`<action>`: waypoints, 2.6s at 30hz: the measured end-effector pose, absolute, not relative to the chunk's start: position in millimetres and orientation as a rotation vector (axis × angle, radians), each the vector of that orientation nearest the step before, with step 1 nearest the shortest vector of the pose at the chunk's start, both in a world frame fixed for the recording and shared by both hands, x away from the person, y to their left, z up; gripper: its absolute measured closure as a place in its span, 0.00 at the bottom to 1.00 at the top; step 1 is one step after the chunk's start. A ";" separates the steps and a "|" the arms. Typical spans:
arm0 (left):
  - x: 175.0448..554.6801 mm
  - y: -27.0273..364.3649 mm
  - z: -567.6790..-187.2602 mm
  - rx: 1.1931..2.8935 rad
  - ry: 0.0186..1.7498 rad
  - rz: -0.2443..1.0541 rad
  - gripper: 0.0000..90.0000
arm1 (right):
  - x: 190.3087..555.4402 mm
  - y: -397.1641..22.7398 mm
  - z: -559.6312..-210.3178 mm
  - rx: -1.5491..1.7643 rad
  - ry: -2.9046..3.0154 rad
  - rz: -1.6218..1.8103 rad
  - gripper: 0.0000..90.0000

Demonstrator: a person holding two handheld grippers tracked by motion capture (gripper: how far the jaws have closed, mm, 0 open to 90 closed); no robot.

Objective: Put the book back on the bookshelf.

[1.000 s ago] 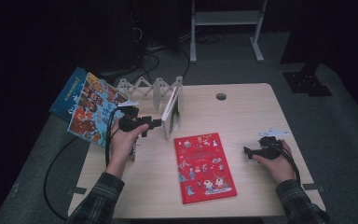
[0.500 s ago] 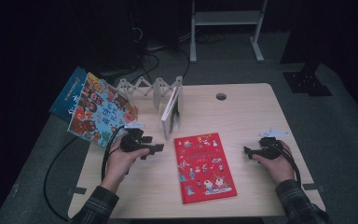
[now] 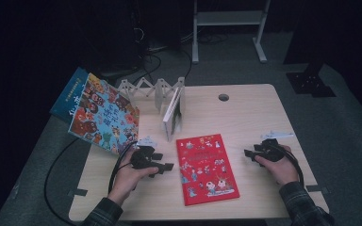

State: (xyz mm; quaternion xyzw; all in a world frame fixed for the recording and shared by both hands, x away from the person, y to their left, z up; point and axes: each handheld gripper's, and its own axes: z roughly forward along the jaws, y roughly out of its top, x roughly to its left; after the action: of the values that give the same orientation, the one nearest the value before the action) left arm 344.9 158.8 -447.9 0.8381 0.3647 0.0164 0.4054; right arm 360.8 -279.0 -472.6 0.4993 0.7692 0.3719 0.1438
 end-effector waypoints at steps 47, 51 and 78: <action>356.9 104.2 -469.7 2.225 0.833 0.114 0.32 | 349.3 -228.5 -468.1 1.401 2.497 1.229 0.53; 359.7 102.7 -470.4 2.215 0.837 0.124 0.32 | 349.8 -225.7 -468.7 1.410 2.512 1.231 0.55; 374.0 87.3 -471.4 2.199 0.841 0.130 0.33 | 372.7 -245.6 -476.9 1.793 2.500 1.369 0.64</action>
State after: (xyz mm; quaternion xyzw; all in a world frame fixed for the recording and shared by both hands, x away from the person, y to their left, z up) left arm 374.0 87.3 -471.4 0.8620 0.3296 0.0508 0.3817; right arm 372.7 -245.6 -476.9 0.5291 0.7376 0.4041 -0.1128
